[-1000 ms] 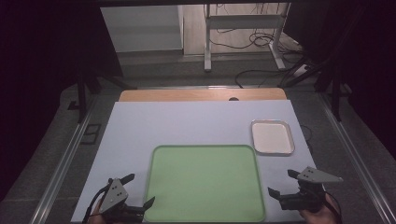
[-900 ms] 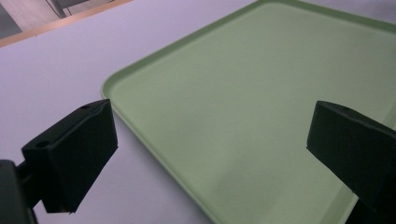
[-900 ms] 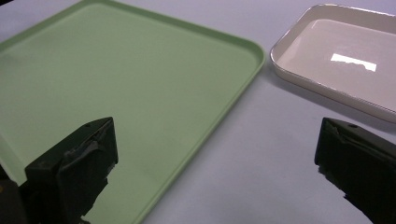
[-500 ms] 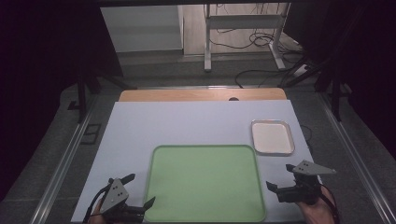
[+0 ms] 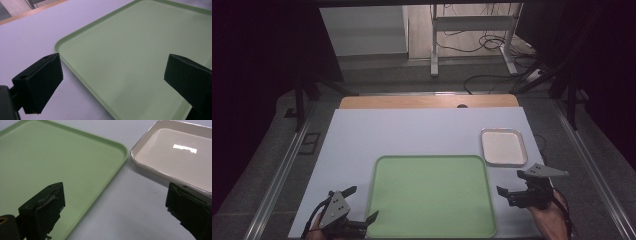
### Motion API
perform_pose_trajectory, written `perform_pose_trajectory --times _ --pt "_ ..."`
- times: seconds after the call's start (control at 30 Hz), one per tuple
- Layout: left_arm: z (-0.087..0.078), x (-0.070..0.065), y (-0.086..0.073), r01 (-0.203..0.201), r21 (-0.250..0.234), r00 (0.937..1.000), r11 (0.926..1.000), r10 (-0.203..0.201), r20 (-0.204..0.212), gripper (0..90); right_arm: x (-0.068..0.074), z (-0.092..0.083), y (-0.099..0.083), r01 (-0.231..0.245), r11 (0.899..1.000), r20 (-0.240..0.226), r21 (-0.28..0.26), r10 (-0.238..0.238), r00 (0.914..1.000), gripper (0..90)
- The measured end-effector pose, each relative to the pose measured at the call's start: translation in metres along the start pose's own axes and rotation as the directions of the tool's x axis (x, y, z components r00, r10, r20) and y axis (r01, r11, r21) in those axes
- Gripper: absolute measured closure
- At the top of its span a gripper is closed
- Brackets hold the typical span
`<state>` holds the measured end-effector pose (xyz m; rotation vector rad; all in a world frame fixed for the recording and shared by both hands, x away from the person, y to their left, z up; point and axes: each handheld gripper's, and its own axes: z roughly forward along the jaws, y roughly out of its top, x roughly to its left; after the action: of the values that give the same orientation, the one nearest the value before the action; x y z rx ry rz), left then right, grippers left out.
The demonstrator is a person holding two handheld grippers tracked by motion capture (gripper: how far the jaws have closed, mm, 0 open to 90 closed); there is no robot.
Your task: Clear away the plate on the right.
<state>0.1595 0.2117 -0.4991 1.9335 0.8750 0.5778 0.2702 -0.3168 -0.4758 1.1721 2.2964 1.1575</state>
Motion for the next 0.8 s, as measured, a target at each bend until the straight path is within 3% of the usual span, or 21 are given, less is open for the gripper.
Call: perform_pose_trajectory --times 0.43,0.8 --pt "0.0 0.0 0.0 -0.004 0.003 1.0 1.0 0.004 0.0 1.9 -0.02 0.012 0.006 -0.051 0.999 0.022 -0.007 0.051 0.9984 1.9" --pt "0.001 -0.001 0.0 -0.01 0.007 0.9999 0.9999 0.01 -0.003 2.0 -0.04 0.027 0.012 -0.084 0.996 0.074 0.012 0.083 0.9938 0.4"
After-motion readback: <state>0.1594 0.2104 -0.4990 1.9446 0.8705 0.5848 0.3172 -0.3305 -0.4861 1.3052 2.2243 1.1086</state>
